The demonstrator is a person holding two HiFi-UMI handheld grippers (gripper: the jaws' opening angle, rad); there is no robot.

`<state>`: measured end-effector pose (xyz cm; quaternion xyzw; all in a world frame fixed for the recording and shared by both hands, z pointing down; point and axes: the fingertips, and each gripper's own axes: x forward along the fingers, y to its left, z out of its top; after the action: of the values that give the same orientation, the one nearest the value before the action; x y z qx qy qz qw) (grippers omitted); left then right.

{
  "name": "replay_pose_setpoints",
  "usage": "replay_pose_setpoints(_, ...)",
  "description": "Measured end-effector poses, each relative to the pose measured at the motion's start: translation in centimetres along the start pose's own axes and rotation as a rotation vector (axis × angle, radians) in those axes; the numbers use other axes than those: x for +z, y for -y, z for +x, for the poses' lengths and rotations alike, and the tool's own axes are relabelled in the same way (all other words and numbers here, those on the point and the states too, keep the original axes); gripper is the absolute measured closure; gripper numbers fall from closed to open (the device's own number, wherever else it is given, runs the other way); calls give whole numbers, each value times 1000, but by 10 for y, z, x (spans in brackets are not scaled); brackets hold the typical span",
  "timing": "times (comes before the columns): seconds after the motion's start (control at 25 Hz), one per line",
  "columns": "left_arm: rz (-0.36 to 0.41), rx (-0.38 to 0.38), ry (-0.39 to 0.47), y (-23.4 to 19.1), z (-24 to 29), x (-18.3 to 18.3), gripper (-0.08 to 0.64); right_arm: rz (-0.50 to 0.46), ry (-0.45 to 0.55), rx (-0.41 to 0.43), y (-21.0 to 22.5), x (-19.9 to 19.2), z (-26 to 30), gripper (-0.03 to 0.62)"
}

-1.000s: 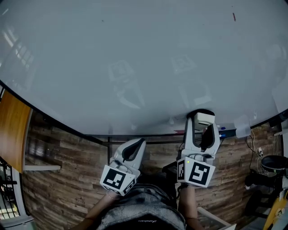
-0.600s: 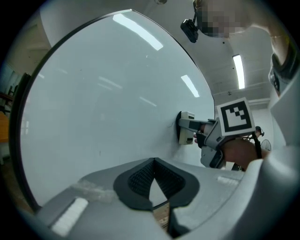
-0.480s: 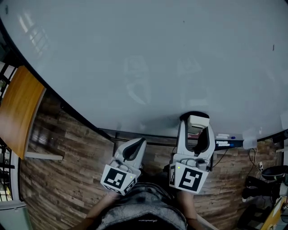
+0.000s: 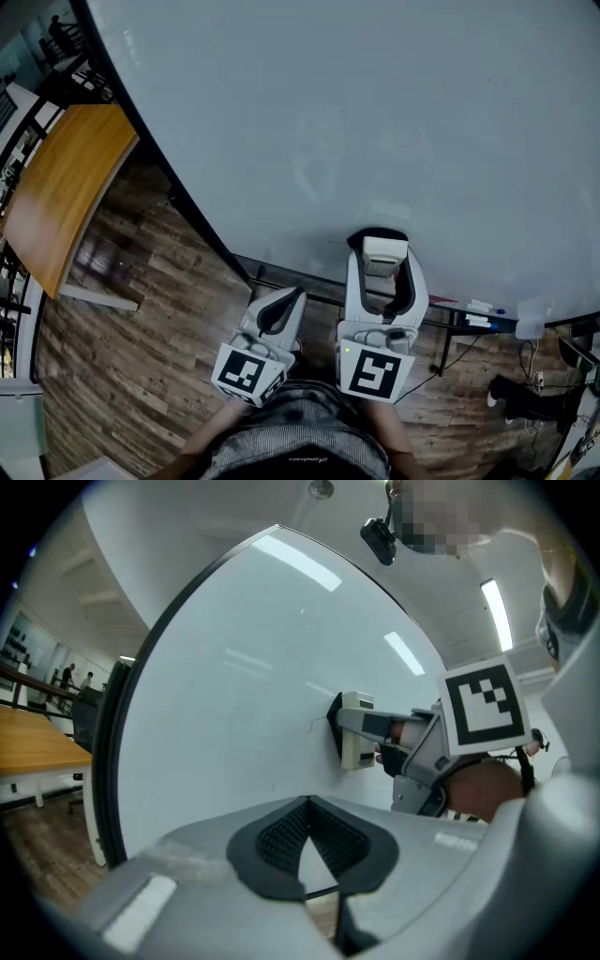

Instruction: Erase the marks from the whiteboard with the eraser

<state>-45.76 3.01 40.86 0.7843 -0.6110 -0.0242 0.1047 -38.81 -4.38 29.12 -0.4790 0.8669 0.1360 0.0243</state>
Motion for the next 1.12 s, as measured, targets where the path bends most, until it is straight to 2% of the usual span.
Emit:
replay_pose_setpoints(0.2, -26, 62, -3, -27, -18, 2, 557, -39, 14, 62, -37, 5, 18, 328)
replay_pose_setpoints(0.48, -38, 174, 21, -60, -43, 7, 557, -68, 29, 190, -92, 9, 40, 328)
replay_pose_setpoints(0.64, -43, 240, 39, -75, -59, 11, 557, -129, -22, 218, -114, 1, 47, 328)
replay_pose_setpoints(0.76, -46, 291, 47, -87, -73, 13, 557, -132, -54, 271, -135, -3, 53, 328)
replay_pose_setpoints(1.0, -58, 405, 59, -103, -101, 14, 557, -140, -32, 339, -165, -1, 63, 327)
replay_pose_setpoints(1.12, -50, 438, 66, -106, -111, 16, 555, -143, -32, 372, -176, -2, 64, 327)
